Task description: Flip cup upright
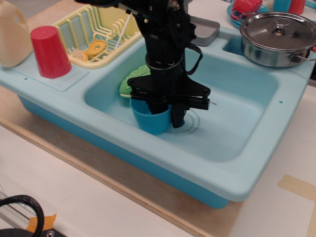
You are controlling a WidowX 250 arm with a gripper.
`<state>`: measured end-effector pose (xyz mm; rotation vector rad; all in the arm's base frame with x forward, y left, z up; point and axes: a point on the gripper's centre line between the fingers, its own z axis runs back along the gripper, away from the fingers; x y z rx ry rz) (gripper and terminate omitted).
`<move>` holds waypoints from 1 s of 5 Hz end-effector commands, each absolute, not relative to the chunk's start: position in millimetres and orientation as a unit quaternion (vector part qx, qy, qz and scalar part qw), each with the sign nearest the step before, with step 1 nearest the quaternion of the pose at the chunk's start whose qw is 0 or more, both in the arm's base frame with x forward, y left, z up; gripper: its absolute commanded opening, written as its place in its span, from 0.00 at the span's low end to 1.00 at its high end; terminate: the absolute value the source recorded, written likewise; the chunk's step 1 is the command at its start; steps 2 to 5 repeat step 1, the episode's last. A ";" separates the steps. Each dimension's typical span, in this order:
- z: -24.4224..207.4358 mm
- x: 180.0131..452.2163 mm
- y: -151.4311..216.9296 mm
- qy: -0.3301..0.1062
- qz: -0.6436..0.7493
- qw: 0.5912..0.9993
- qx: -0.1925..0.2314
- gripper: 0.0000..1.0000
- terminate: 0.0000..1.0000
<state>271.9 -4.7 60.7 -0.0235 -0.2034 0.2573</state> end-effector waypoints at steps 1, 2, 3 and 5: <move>67.7 276.1 -0.8 -0.114 0.133 0.984 -0.012 1.00 1.00; 67.7 276.1 -0.8 -0.114 0.133 0.984 -0.012 1.00 1.00; 67.7 276.1 -0.8 -0.114 0.133 0.984 -0.012 1.00 1.00; 67.7 276.1 -0.8 -0.114 0.133 0.984 -0.012 1.00 1.00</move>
